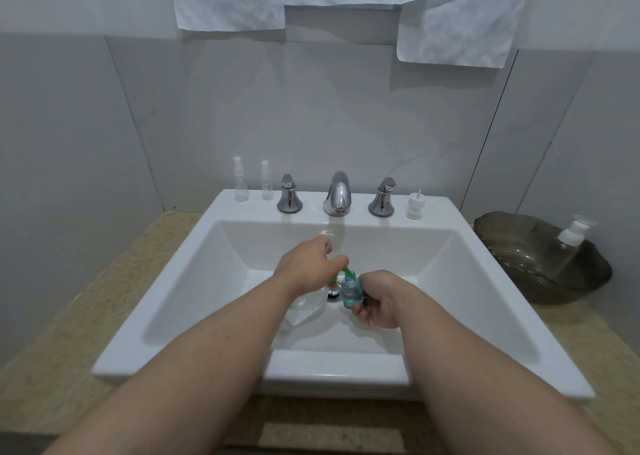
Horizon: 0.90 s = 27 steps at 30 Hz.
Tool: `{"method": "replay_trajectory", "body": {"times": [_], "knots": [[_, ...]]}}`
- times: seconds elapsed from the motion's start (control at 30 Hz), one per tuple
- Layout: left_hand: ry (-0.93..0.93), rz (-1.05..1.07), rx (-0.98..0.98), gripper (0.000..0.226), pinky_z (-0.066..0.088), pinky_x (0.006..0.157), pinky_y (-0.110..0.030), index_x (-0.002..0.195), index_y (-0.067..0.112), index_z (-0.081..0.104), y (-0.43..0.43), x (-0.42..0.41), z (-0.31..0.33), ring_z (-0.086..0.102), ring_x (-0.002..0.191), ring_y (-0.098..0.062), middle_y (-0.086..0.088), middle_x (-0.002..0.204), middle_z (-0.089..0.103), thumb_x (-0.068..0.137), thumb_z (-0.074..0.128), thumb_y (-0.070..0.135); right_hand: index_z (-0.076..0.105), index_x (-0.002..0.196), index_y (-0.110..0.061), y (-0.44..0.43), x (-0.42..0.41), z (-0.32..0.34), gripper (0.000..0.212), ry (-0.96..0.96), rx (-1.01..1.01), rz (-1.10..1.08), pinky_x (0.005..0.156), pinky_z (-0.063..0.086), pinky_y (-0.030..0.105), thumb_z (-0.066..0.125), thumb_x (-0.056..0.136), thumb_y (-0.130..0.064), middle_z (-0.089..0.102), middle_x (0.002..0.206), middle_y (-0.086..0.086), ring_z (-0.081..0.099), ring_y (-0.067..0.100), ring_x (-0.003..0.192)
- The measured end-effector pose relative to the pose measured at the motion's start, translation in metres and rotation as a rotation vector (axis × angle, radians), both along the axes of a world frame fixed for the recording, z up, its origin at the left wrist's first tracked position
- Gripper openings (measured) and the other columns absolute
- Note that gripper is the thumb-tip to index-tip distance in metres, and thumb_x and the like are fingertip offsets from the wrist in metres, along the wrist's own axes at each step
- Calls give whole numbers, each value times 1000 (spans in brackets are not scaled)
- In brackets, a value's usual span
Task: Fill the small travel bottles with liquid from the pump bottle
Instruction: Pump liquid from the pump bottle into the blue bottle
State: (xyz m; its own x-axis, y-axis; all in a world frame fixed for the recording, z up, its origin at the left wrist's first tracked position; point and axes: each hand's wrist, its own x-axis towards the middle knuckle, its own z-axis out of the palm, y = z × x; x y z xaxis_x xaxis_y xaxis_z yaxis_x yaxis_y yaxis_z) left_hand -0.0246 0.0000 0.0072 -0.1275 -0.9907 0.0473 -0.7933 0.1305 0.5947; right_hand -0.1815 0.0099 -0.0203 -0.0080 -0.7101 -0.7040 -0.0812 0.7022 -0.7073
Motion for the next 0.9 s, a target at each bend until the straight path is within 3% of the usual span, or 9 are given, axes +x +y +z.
{"method": "replay_trajectory", "body": {"times": [0.27,0.43,0.9], "knots": [[-15,12,-12,48,32,68,-35,85,26,41,4,1,2,46,75,-13,14,78,46,94,50,72,64,87,-9,1,0,3,37,-25,-24,-32,39,33,19,28,95,-4,62,71,11,43,13,41],[-28,10,-20,46,32,62,-34,79,25,41,3,-1,2,48,71,-13,9,79,52,93,51,68,64,86,-9,2,0,4,38,-27,-31,-38,43,33,20,28,95,-4,62,70,11,43,13,44],[19,0,-7,32,37,64,-36,81,25,39,-2,-1,0,45,69,-16,9,76,50,92,55,50,64,86,-11,0,-1,1,37,-26,-10,-20,40,32,17,29,97,-4,60,69,10,43,12,39]]}}
